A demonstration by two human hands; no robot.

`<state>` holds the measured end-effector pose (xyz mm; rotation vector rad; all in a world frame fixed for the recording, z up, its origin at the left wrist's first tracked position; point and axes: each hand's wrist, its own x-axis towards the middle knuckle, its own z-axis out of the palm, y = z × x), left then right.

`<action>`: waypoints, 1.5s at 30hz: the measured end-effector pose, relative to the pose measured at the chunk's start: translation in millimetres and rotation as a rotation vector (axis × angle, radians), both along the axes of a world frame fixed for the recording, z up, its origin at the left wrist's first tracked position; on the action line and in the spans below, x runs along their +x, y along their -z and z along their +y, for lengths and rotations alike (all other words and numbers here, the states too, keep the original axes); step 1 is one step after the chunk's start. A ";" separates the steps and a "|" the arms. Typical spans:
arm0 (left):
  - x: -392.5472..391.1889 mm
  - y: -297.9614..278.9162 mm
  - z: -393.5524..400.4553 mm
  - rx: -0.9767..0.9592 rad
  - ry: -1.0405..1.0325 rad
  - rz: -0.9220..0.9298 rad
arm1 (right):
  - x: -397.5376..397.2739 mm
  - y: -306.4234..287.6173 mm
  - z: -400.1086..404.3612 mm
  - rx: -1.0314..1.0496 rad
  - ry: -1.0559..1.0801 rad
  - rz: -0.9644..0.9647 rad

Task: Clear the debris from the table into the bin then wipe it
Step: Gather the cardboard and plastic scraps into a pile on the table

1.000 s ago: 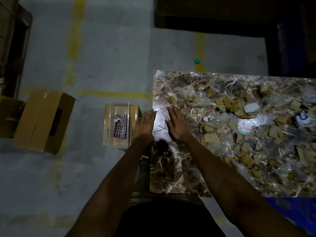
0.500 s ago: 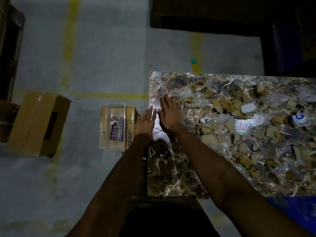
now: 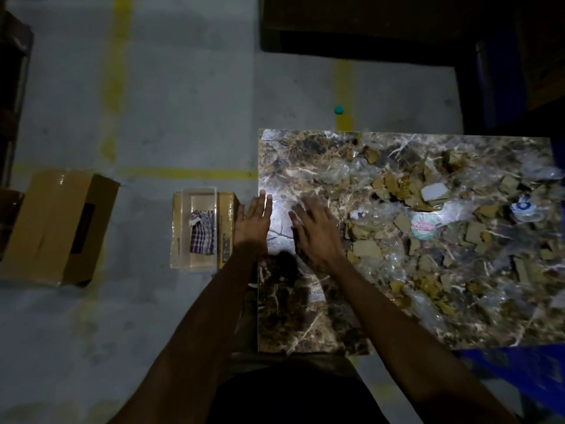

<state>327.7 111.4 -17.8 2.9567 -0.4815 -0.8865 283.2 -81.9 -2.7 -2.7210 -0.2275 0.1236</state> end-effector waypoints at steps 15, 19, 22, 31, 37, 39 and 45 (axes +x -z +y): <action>-9.6 2.0 -9.1 -0.013 0.120 -0.076 | 22.5 3.2 -34.6 -0.129 0.020 0.238; -9.0 4.5 -6.6 -0.007 0.118 -0.071 | -14.0 -0.5 -37.0 -0.073 -0.003 0.255; -11.1 3.8 -12.8 0.021 0.120 -0.059 | -17.6 -10.1 -46.2 -0.004 0.004 0.142; -9.2 -6.2 -35.3 -0.001 0.033 0.017 | 16.2 6.1 -62.7 -0.065 0.109 0.332; -21.1 -9.4 -43.1 -0.042 0.013 0.002 | -47.5 6.9 -63.1 -0.090 0.075 0.253; -24.6 -6.1 -36.3 -0.078 0.029 -0.048 | -54.0 -0.1 -59.7 -0.148 0.118 0.167; -54.7 -1.2 -27.2 -0.143 0.004 -0.115 | -88.4 21.8 -34.6 -0.253 -0.416 0.084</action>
